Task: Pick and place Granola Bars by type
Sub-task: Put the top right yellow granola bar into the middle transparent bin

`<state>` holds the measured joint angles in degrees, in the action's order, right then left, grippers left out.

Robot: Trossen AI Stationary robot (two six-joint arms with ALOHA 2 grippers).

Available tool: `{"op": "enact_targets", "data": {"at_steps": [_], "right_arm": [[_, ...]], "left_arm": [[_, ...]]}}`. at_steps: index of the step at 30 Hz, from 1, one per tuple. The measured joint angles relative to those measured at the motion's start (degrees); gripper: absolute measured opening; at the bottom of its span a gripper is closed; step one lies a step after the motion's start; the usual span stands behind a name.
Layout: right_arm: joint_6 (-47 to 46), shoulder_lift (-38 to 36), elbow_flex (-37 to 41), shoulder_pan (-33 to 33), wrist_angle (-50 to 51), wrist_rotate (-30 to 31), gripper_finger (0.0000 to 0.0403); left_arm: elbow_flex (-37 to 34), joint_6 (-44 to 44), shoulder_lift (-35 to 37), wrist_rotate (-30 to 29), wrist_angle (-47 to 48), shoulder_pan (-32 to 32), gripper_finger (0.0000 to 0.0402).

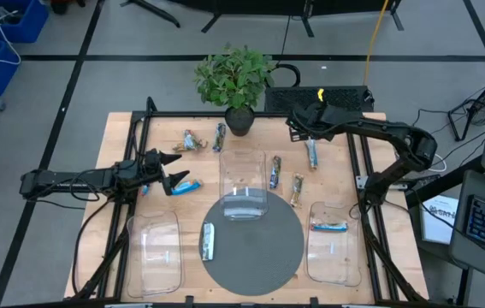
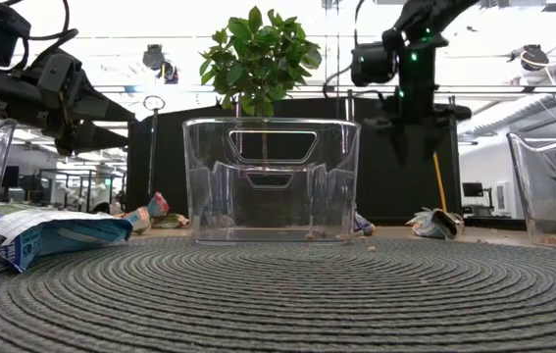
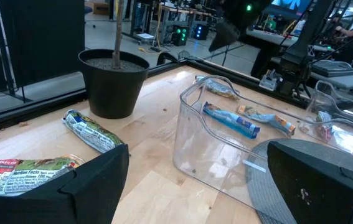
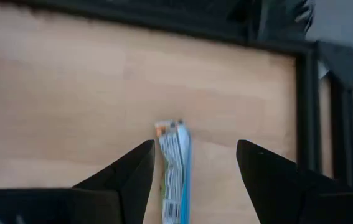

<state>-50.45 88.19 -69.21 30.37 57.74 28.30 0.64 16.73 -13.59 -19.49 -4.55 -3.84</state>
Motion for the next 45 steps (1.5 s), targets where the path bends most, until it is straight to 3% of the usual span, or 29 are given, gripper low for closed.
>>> {"op": "enact_targets", "data": {"at_steps": [9,18,31,45], "right_arm": [[0.57,0.03,10.36,1.56,-11.61,-6.81,0.0222],[5.25,0.03,13.96,3.91,-19.57,-8.92,0.0225],[6.85,0.03,17.38,5.24,-23.40,-8.88,0.0303],[7.22,0.90,21.28,5.83,-29.41,-9.19,0.0290]], "left_arm": [[0.00,0.00,0.00,0.00,0.02,0.00,0.0379],[0.00,0.00,-0.01,0.00,0.01,0.00,0.0379],[0.00,0.00,0.00,0.00,0.00,0.00,0.0379],[0.00,0.00,-0.01,0.00,0.01,0.00,0.0379]]}}
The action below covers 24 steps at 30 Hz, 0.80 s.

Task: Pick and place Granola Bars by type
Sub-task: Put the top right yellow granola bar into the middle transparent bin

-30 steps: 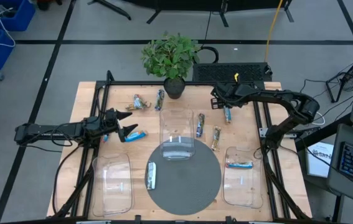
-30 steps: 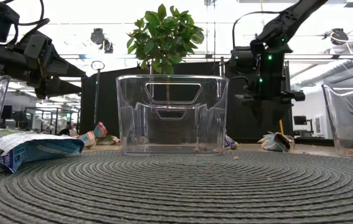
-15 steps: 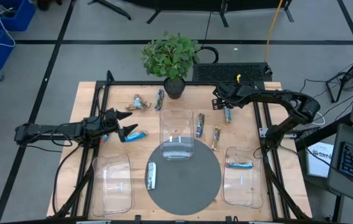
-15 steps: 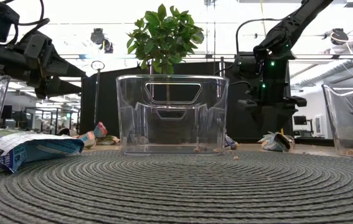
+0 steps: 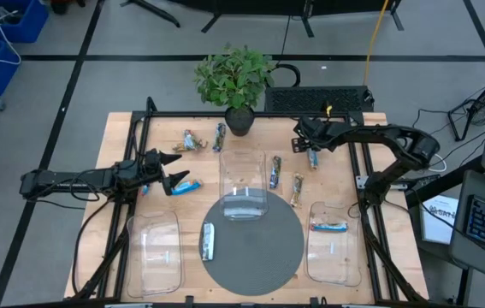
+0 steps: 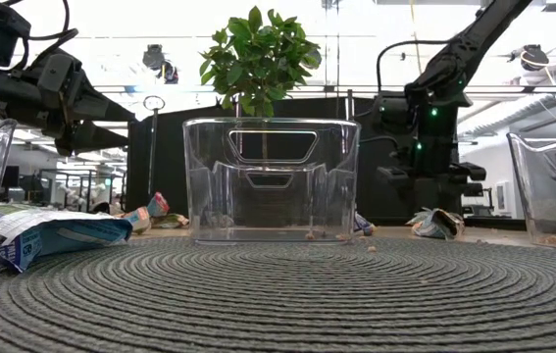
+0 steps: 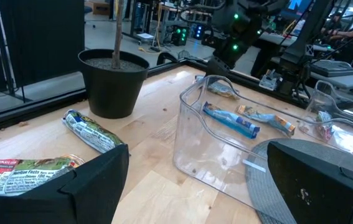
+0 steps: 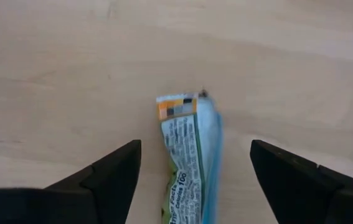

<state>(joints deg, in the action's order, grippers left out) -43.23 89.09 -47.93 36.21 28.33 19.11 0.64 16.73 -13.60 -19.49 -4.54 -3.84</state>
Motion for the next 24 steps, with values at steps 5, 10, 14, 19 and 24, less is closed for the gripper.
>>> {"op": "enact_targets", "data": {"at_steps": [5,10,14,19,24], "right_arm": [[-0.62,2.20,0.64,0.00,-0.37,-2.36,0.0281],[-0.67,2.90,0.54,-0.04,-1.05,-2.78,0.0254],[-1.31,2.98,0.54,-0.04,-1.48,-2.93,0.0214],[-1.51,3.02,0.54,-0.04,-1.52,-2.98,0.0160],[-1.52,3.03,0.54,-0.07,-1.57,-3.12,0.0112]], "left_arm": [[0.00,0.00,0.02,0.00,0.01,0.00,0.0379],[0.00,0.00,-0.01,0.00,0.01,0.00,0.0379],[0.00,0.00,-0.01,0.00,0.01,0.00,0.0379],[0.00,0.00,0.01,0.00,0.01,0.00,0.0379],[0.00,0.00,0.01,0.00,0.01,0.00,0.0379]]}}
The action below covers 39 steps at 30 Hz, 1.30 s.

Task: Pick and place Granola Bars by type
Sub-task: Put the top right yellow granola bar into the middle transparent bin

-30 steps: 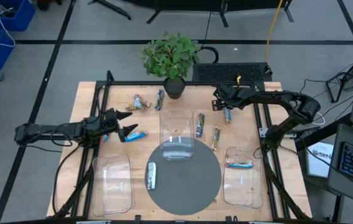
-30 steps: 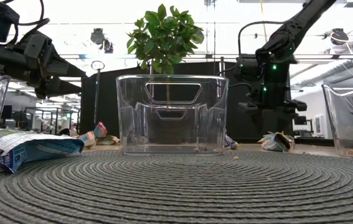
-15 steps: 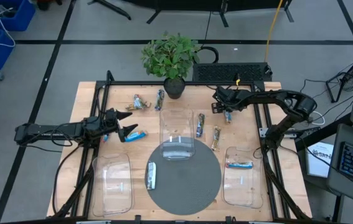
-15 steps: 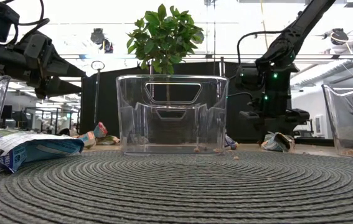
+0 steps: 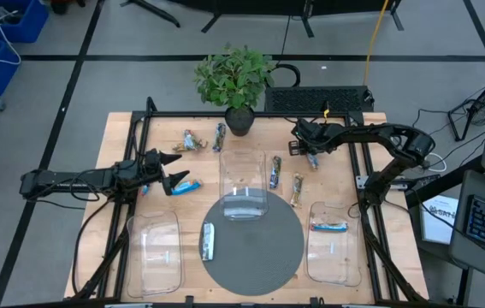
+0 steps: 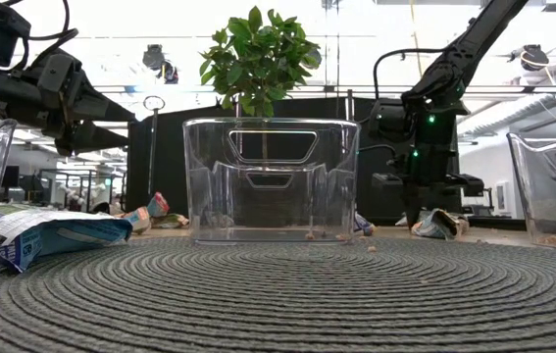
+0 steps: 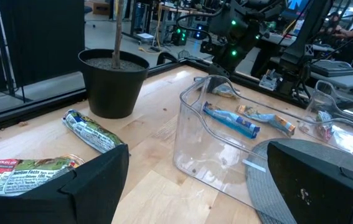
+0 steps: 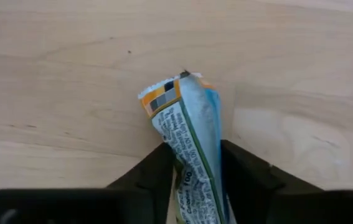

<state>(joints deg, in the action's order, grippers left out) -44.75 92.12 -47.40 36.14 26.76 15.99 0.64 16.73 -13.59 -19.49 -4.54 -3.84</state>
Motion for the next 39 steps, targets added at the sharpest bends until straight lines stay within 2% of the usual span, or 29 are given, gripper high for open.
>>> {"op": "enact_targets", "data": {"at_steps": [8,15,21,28,35,39], "right_arm": [[0.17,0.02,0.02,-1.52,0.39,0.59,0.0014],[1.42,-2.19,-0.17,-4.19,2.93,0.23,0.0005],[3.96,-6.51,-4.48,-6.42,7.63,0.34,0.0003],[6.98,-11.18,-14.24,-11.38,17.90,0.13,0.0001],[14.85,-12.05,-30.73,-18.25,29.23,0.26,0.0001],[19.29,-11.31,-39.05,-21.62,31.72,0.39,0.0000]], "left_arm": [[0.00,0.00,0.00,0.00,0.00,0.00,0.0379],[0.00,0.00,-0.01,0.00,0.00,0.00,0.0379],[0.00,0.00,0.00,0.00,0.00,0.00,0.0379],[0.00,0.00,-0.01,0.00,0.00,0.00,0.0379],[0.00,0.00,-0.01,0.00,0.00,0.00,0.0379],[0.00,0.00,0.00,0.00,0.00,0.00,0.0379]]}}
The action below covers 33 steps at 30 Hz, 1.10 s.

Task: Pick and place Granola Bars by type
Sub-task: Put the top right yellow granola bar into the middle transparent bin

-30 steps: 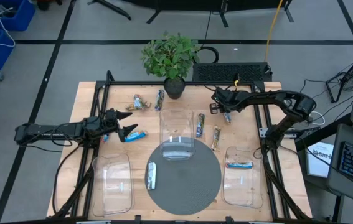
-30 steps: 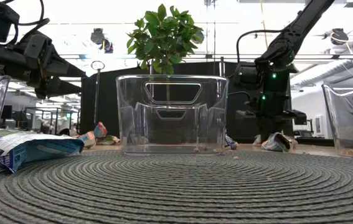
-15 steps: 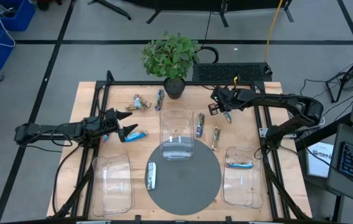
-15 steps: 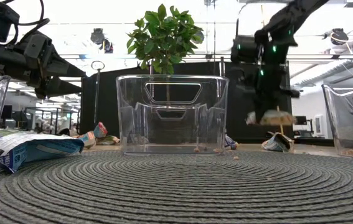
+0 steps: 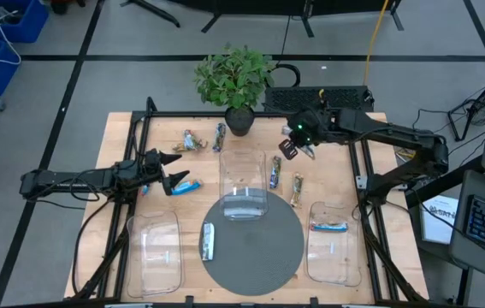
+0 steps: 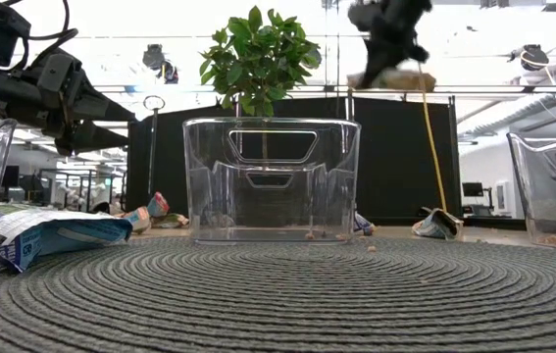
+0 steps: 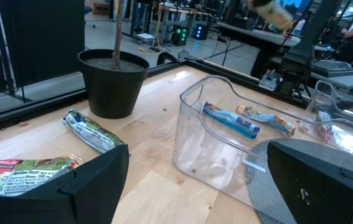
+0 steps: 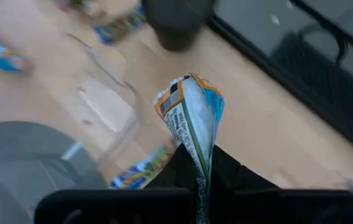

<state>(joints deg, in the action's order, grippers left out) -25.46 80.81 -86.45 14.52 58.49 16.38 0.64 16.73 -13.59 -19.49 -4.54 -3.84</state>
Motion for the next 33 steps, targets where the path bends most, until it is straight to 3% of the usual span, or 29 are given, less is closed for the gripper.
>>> {"op": "enact_targets", "data": {"at_steps": [8,13,25,33], "right_arm": [[10.10,2.89,-10.80,-6.88,1.19,-0.18,0.0000],[17.73,4.29,-13.35,-11.51,-3.63,-1.87,0.0000],[22.16,11.57,-14.26,-15.50,-10.72,-8.94,0.0000],[25.14,17.98,-14.26,-16.85,-12.92,-9.18,0.0000]], "left_arm": [[0.00,0.00,-0.02,0.00,0.00,0.00,0.0379],[0.00,0.00,-0.02,0.00,0.00,0.00,0.0379],[0.00,0.00,-0.02,0.00,0.00,0.00,0.0379],[0.00,0.00,-0.01,0.00,0.00,0.00,0.0379]]}}
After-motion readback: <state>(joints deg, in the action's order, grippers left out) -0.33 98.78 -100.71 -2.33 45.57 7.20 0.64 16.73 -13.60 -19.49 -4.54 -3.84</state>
